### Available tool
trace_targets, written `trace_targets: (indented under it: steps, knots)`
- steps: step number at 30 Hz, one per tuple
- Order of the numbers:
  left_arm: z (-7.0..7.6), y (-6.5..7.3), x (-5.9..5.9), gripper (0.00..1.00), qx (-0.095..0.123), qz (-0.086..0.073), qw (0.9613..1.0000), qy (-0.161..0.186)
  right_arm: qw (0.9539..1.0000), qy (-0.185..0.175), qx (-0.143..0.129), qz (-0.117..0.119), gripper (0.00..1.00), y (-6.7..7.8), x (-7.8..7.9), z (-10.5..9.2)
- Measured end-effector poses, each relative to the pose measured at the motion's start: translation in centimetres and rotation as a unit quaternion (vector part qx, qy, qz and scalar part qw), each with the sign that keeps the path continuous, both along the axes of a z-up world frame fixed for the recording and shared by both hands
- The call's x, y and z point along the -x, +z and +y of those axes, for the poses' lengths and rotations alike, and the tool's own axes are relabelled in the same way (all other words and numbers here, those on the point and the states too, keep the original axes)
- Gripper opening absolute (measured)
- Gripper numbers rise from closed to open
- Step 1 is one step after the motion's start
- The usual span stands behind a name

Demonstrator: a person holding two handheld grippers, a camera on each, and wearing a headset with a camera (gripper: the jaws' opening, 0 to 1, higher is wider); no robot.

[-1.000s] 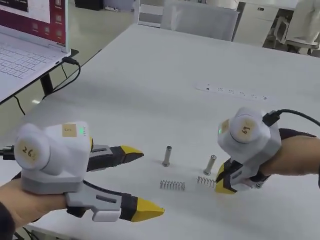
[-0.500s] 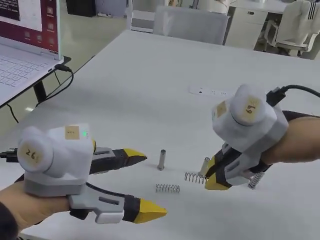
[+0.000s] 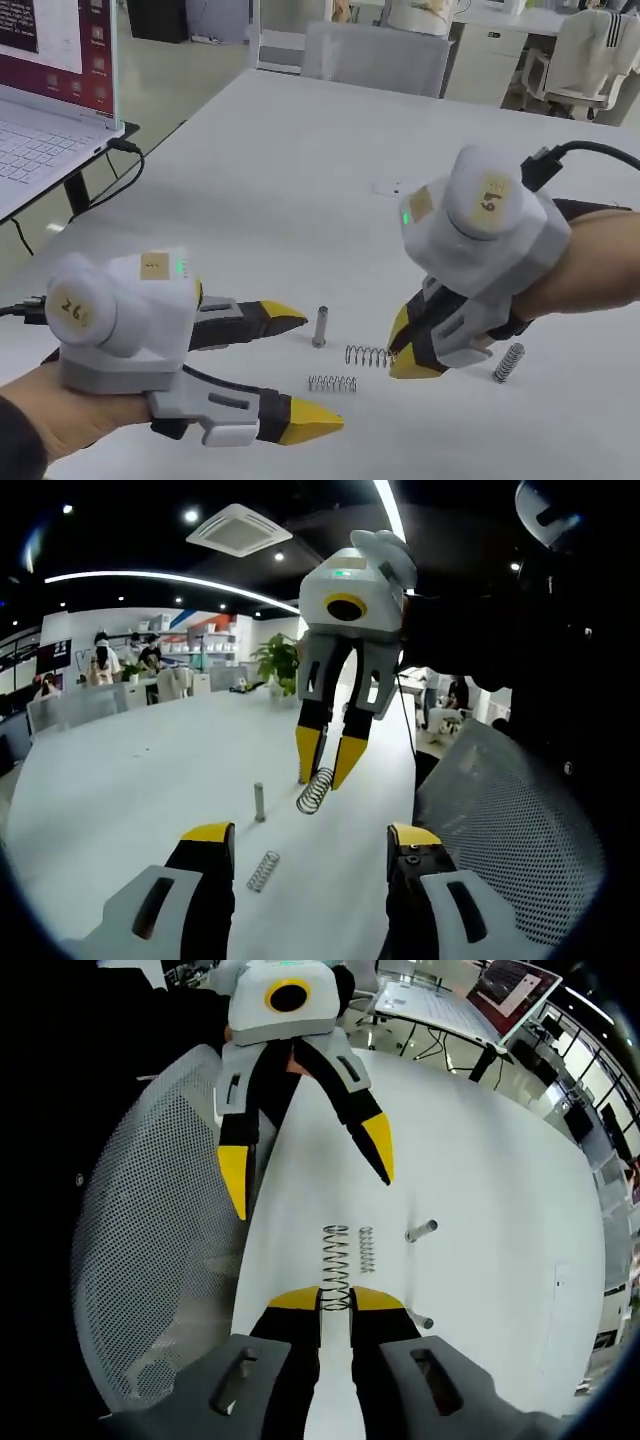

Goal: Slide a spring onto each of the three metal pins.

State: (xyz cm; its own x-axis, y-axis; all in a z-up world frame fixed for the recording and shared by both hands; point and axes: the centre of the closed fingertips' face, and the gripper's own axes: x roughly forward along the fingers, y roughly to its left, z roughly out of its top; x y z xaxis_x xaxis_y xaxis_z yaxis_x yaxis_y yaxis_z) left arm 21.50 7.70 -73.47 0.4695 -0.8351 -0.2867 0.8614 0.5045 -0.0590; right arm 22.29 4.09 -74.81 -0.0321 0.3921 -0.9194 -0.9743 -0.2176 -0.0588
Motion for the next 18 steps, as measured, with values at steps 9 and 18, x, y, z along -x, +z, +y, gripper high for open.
trace_targets:
  steps: [9,18]
  knots:
    - [-0.9,0.3,0.5,0.41,0.005,-0.001,0.9998,-0.021,0.9997,0.024,-0.002,0.001,0.08,0.3,0.9,0.7]
    - [-1.3,0.9,0.7,0.28,0.014,-0.006,0.9994,-0.032,0.9991,0.043,-0.004,-0.003,0.08,0.5,1.2,1.3]
